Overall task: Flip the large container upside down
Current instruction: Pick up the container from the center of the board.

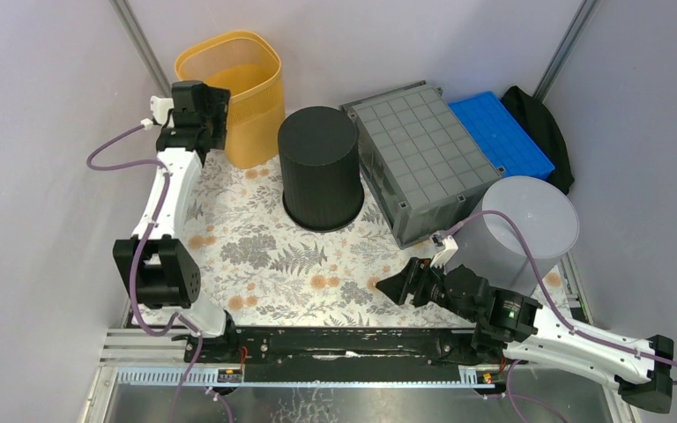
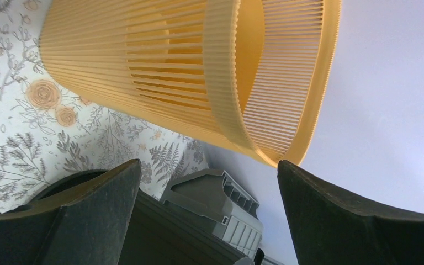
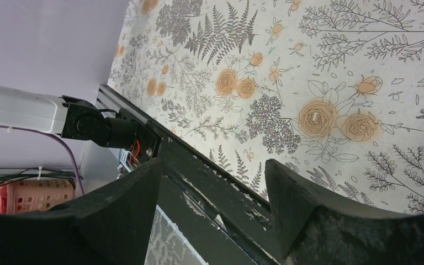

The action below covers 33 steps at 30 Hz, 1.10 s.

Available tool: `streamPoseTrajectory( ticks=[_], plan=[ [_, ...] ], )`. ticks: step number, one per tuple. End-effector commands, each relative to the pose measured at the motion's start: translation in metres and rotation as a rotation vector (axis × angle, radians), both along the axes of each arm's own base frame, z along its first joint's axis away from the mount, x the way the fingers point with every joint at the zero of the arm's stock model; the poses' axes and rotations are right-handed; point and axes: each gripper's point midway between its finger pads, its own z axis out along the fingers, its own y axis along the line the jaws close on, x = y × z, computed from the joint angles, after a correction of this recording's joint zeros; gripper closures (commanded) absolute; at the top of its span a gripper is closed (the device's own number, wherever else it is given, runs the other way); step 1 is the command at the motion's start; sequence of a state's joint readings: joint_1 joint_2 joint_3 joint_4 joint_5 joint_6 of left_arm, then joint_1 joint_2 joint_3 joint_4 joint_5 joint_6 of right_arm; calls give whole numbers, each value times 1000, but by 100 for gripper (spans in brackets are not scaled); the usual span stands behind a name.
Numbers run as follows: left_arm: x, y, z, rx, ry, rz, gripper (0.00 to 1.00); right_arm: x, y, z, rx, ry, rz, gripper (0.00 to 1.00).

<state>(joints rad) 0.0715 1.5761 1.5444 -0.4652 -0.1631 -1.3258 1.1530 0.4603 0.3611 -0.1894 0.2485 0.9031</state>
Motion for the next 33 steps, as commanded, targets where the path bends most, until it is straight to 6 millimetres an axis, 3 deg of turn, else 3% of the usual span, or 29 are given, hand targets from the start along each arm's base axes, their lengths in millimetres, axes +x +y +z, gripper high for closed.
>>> streamPoseTrajectory(
  ticks=[1,5,15,22,29,30,33],
  plan=[
    [26,1,-6,-55,-14,44,0,0,10,25,86,-34,18,25],
    [38,-2,-33,-86,63,40,0,0,10,27,78,-42,22,24],
    [36,2,-56,-48,157,39,0,-2,5,26,66,-34,24,24],
    [-2,5,-66,0,199,38,13,-4,5,28,83,-29,27,24],
    [-48,6,-82,7,239,50,18,-7,2,35,114,-27,31,24],
    [-56,6,-85,7,245,54,21,-7,2,37,121,-29,30,24],
    [-76,8,-93,-34,232,73,50,-8,0,39,128,-28,31,24]
  ],
)
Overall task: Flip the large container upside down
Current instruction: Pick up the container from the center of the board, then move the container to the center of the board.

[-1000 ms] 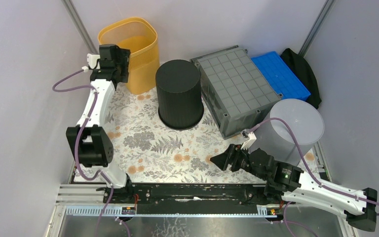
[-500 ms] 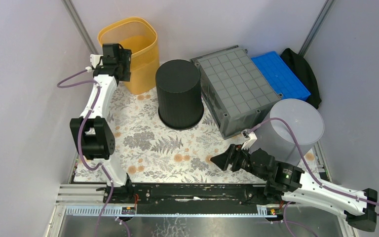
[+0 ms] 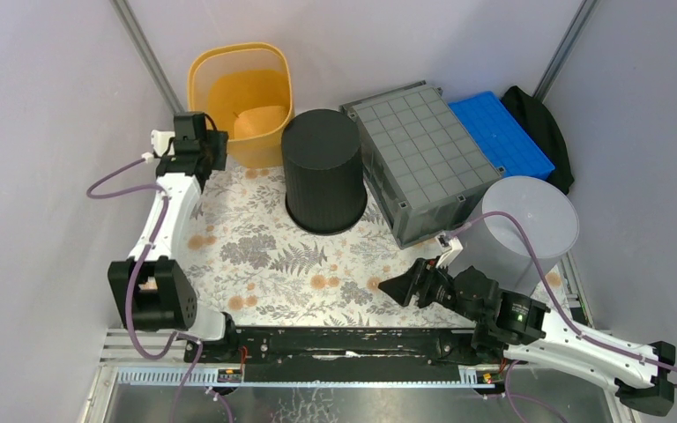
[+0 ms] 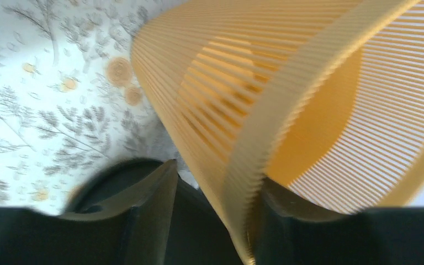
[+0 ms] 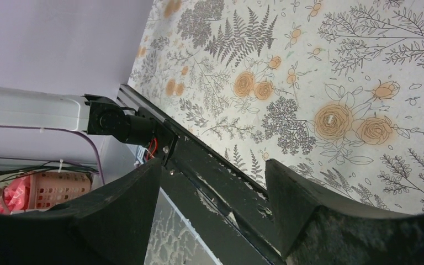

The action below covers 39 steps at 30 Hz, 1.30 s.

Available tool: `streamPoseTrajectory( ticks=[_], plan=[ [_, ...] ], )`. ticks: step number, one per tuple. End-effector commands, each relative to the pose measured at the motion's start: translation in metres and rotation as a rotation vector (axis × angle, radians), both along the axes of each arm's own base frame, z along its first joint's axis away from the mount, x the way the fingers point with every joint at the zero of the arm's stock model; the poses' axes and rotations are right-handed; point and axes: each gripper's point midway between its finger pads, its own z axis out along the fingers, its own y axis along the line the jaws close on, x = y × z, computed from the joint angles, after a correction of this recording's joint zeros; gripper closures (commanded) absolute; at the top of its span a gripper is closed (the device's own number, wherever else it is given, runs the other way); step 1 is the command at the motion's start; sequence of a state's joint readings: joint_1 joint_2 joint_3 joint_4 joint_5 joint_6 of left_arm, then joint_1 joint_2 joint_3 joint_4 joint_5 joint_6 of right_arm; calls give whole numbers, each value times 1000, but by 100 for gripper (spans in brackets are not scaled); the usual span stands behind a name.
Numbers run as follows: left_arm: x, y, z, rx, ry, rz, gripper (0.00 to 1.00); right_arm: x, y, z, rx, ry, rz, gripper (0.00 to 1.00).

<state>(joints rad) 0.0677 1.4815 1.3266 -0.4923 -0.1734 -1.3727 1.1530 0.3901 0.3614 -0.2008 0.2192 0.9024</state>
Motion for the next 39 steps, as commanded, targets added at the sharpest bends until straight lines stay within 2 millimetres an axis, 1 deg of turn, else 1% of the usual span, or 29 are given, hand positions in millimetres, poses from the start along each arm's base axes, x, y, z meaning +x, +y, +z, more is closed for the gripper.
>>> streamPoseTrajectory(
  ticks=[1,2,4,6,8,11,14,17,19,21,25,28,31,33,35,39],
  plan=[
    [-41,11,-34,-5,80,38,60,-2,1,26,69,-15,4,24],
    [-47,11,-39,-16,75,38,72,-3,0,27,67,-17,6,24],
    [-56,12,-40,-19,74,42,87,-3,-1,31,66,-21,6,24],
    [-61,13,-40,-16,76,34,100,-3,-3,34,64,-26,8,24],
    [-67,12,-40,-16,83,19,100,-3,-3,36,60,-31,6,24],
    [-78,11,-28,-4,58,5,100,0,0,40,55,-42,5,24],
    [-89,10,-5,19,-6,-7,100,6,5,42,25,-55,-3,23],
    [-97,3,20,37,-76,-50,100,15,12,44,-16,-74,-22,23],
    [-102,0,33,52,-91,-77,100,24,19,45,-37,-96,-41,23],
    [-108,-2,47,74,-105,-104,100,34,24,50,-69,-120,-65,21],
    [-121,-12,74,87,-165,-158,100,58,35,56,-180,-159,-133,20],
    [-132,-20,95,98,-204,-206,100,79,42,52,-289,-180,-193,18],
    [-140,-25,115,128,-228,-245,100,96,55,45,-352,-168,-199,18],
    [-144,-28,128,147,-234,-279,100,107,62,37,-361,-137,-188,18],
    [-146,-32,141,166,-242,-320,100,120,64,30,-365,-116,-196,18],
    [-154,-40,167,191,-281,-376,100,138,71,15,-370,-93,-193,18]
  ],
)
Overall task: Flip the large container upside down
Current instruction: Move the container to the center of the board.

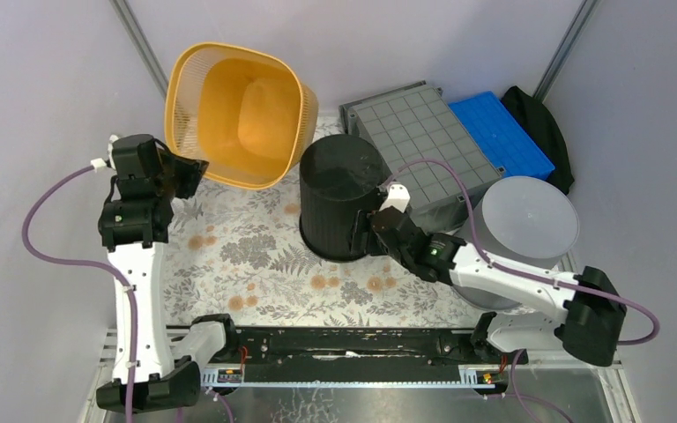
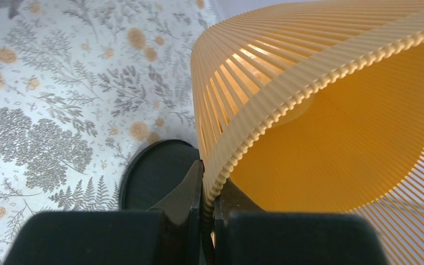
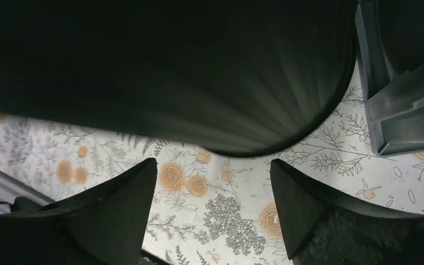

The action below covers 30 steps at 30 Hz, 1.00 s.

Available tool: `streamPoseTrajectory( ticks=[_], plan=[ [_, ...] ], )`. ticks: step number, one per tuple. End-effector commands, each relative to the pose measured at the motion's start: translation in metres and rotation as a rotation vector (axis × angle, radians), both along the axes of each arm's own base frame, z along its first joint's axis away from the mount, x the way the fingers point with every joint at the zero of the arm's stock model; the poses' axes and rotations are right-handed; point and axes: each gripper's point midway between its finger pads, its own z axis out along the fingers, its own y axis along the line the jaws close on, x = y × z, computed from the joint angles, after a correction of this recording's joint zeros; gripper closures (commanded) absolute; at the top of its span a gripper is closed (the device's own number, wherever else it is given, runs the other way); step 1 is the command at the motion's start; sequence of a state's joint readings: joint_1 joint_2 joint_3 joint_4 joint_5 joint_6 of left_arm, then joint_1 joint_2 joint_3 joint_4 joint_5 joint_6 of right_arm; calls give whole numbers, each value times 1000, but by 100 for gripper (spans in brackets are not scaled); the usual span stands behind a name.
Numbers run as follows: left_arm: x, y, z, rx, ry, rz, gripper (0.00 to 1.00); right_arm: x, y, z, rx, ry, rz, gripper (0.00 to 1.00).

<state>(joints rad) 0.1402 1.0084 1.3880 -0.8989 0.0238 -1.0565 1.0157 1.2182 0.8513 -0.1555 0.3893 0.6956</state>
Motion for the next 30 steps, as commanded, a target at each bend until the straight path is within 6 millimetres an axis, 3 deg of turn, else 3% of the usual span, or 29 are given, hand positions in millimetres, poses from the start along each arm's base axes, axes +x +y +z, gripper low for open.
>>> streamPoseTrajectory(
  ticks=[1,9,14,20,24,27,30],
  plan=[
    [-4,-21,69,11,-197,-133,100,26,17,11,56,-26,12,18],
    [-19,-37,127,22,-308,-220,100,72,55,-16,78,10,23,18],
    [-21,-50,149,1,-354,-295,100,110,102,-36,115,40,73,18],
    [-29,-68,167,-34,-406,-390,100,162,158,-45,231,22,189,18],
    [-32,-72,170,-48,-418,-416,100,175,203,-49,295,23,389,19],
    [-31,-76,171,-46,-422,-445,100,172,206,-36,267,-5,455,21],
    [-32,-82,174,-63,-435,-483,100,160,181,-8,211,-59,447,20]
  ],
)
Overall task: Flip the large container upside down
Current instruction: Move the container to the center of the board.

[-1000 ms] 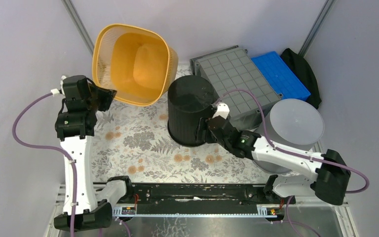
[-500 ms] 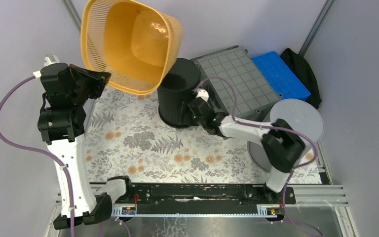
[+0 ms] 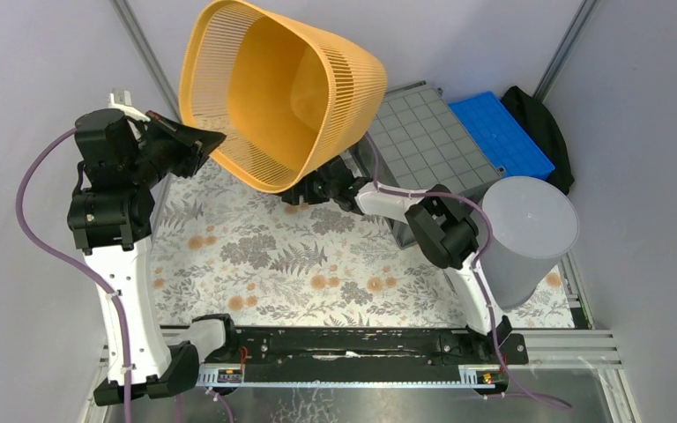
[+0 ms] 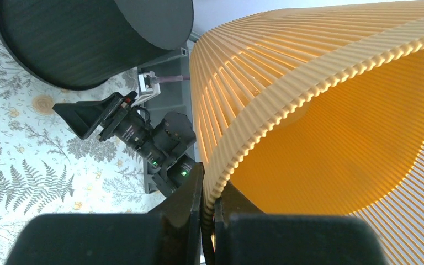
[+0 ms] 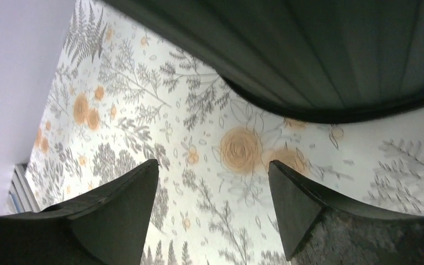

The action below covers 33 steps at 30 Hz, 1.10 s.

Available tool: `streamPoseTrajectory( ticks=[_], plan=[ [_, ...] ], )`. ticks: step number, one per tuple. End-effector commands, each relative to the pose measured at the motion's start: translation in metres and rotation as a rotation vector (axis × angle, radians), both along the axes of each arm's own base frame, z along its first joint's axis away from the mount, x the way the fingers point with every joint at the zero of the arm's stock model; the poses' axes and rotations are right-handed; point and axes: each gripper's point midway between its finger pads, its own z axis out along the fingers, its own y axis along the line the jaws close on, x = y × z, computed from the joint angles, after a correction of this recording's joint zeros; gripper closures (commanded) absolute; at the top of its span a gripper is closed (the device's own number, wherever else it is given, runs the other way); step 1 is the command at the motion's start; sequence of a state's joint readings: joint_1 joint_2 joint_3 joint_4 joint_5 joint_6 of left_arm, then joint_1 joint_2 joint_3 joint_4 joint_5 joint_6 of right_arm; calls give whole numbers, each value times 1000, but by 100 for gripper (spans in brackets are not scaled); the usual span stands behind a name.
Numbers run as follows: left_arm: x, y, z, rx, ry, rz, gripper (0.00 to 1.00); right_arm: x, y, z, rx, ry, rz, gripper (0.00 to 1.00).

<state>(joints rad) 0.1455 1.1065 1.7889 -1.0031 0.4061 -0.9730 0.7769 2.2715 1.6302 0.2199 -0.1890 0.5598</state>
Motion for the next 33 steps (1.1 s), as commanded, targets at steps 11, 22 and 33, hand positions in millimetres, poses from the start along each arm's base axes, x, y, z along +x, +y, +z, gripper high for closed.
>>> streamPoseTrajectory(
  ticks=[11,22,33],
  plan=[
    [-25,-40,74,-128,-265,-234,100,-102,-148,187,-3,-294,-86,18],
    [-38,-52,94,-180,-325,-312,100,-85,-232,165,-308,-320,-400,17],
    [-18,-51,92,-201,-330,-328,100,-42,-258,152,-413,-333,-528,17]
  ],
)
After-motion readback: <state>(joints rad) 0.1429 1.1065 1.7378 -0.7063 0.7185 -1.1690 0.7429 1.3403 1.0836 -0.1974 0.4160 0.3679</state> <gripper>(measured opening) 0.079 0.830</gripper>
